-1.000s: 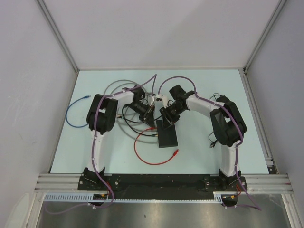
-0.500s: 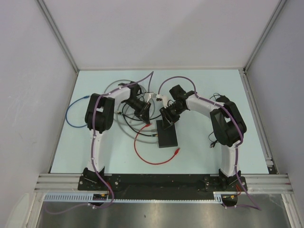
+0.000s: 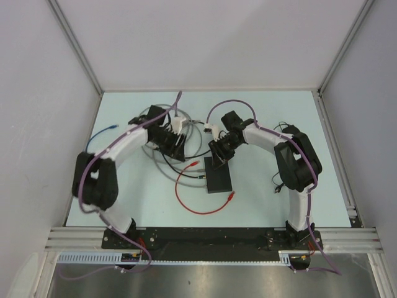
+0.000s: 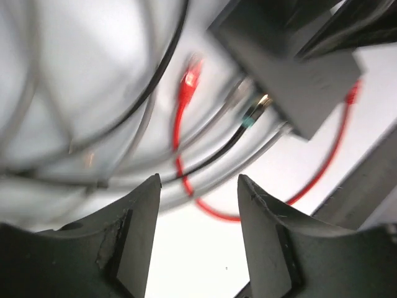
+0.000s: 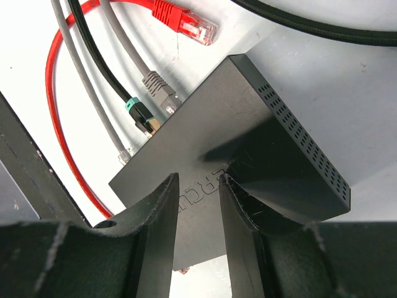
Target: Pull the plug from the switch port
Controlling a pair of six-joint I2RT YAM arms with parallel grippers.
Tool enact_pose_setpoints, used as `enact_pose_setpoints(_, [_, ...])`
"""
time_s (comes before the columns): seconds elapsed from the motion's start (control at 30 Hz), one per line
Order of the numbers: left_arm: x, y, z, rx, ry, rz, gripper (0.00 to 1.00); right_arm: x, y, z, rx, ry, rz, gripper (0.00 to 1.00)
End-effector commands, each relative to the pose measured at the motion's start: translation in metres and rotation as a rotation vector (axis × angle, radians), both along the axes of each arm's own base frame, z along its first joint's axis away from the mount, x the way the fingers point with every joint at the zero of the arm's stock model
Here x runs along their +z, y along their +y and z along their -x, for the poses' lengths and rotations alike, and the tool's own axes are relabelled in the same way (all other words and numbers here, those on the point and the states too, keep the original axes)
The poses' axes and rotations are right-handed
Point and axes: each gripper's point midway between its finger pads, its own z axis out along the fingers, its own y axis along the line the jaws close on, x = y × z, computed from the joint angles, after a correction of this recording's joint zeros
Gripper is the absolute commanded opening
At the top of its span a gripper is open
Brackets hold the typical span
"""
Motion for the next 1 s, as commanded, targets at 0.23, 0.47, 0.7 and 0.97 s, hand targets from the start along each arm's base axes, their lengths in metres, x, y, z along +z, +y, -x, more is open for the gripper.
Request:
enact_pose_setpoints(0.23, [-0.067,0.043,0.042,0.221,-0.023,-0.266,0.56,-0.043,-0.018,0.002,-0.004,-0.002,0.126,0.4])
enact_pose_setpoints(0.47, [-0.083,0.028,0.062,0.144,0.055,-0.275,0.54,-0.04,-0.022,-0.005,-0.034,-0.001,0.115,0.4])
enact_pose_setpoints(0.7, [-0.075,0.026,0.074,0.16,0.076,-0.278,0.47,-0.038,-0.022,-0.007,-0.05,0.006,0.1,0.4])
enact_pose_setpoints(0.97, [-0.053,0.017,0.093,0.166,0.065,-0.257,0.47,-0.038,-0.022,-0.008,-0.051,0.009,0.087,0.41])
